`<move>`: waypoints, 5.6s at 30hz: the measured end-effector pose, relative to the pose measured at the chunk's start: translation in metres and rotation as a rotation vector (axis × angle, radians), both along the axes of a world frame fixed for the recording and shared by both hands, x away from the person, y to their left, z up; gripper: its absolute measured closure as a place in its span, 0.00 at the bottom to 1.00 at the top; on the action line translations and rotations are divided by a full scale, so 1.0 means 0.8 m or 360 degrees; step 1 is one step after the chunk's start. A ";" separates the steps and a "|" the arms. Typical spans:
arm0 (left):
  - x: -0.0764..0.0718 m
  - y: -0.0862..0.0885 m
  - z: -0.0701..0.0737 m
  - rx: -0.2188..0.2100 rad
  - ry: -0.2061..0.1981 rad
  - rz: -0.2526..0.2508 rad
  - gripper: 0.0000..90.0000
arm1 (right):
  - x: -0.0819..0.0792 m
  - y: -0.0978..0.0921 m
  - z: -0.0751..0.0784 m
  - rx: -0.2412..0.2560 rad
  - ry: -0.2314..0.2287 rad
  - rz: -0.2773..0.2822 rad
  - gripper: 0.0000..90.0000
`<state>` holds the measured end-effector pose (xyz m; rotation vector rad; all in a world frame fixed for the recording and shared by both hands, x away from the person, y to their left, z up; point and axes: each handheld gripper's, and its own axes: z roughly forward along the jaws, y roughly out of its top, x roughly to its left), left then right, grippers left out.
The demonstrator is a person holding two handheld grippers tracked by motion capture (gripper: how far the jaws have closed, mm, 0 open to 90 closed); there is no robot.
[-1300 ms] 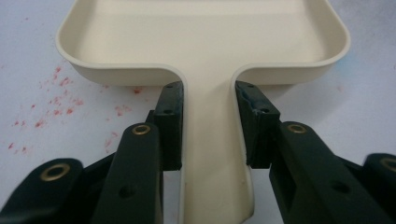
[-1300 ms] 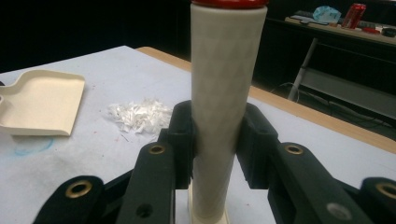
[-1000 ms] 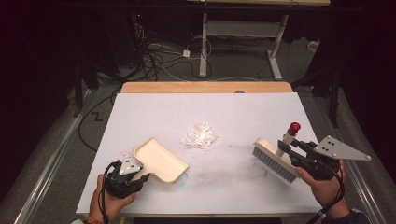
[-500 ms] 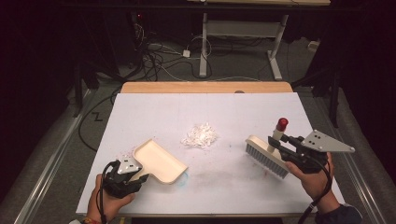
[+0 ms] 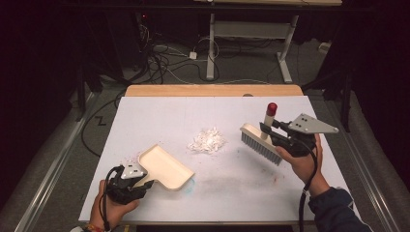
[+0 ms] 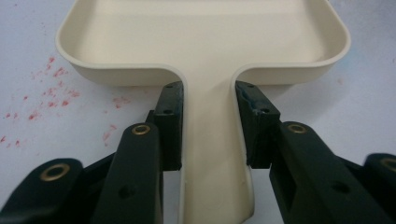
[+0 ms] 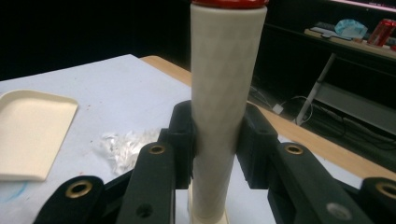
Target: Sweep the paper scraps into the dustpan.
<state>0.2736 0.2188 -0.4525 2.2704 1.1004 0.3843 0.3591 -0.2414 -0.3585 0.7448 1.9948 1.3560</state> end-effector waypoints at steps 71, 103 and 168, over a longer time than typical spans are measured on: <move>0.070 -0.076 0.000 0.0112 0.0174 -0.0120 0.70 | 0.052 0.204 -0.059 0.0129 0.0075 0.0124 0.77; 0.078 -0.090 -0.011 0.0103 0.0202 -0.0116 0.70 | 0.021 0.210 -0.018 0.0178 0.0004 0.0238 0.79; 0.079 -0.083 -0.016 0.0143 0.0231 -0.0151 0.70 | 0.038 0.171 -0.018 0.0009 -0.0126 0.0086 0.79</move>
